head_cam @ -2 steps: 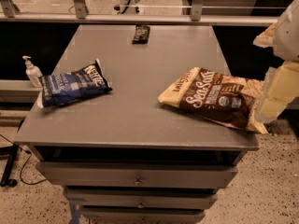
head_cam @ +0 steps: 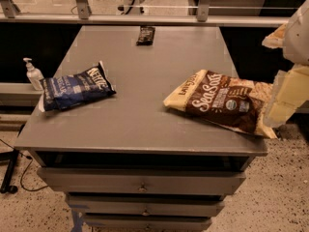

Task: Pick brown chip bag

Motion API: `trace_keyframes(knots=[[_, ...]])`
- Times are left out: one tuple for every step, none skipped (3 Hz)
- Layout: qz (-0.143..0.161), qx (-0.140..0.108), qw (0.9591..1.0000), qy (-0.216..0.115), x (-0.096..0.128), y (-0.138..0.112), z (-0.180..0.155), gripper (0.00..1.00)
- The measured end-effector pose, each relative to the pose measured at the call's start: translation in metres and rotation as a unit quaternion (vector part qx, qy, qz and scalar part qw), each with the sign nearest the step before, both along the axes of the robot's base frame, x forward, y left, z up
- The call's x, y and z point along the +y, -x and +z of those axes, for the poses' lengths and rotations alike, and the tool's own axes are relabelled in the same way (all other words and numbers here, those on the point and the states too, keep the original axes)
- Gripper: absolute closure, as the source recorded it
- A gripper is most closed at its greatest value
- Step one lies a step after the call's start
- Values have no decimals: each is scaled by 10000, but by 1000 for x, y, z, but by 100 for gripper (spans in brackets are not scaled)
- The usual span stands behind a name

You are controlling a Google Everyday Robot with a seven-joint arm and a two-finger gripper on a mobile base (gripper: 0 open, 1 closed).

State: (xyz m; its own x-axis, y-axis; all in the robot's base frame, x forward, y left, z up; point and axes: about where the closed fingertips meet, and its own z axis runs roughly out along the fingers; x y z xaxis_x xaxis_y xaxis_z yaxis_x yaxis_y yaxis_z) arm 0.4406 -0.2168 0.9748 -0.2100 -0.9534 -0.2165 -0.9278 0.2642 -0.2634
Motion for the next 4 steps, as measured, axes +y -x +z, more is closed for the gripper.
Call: trace_keyframes(knots=[[-18,-143,9997,-179,-6,-18,-22,0],[-280,-232,9984,-431,-23,-49,-47,0],[-587,-131,9958,-686,-38,-79,-74,0],[-775,186,9935,-819,-36,-91,-103,18]])
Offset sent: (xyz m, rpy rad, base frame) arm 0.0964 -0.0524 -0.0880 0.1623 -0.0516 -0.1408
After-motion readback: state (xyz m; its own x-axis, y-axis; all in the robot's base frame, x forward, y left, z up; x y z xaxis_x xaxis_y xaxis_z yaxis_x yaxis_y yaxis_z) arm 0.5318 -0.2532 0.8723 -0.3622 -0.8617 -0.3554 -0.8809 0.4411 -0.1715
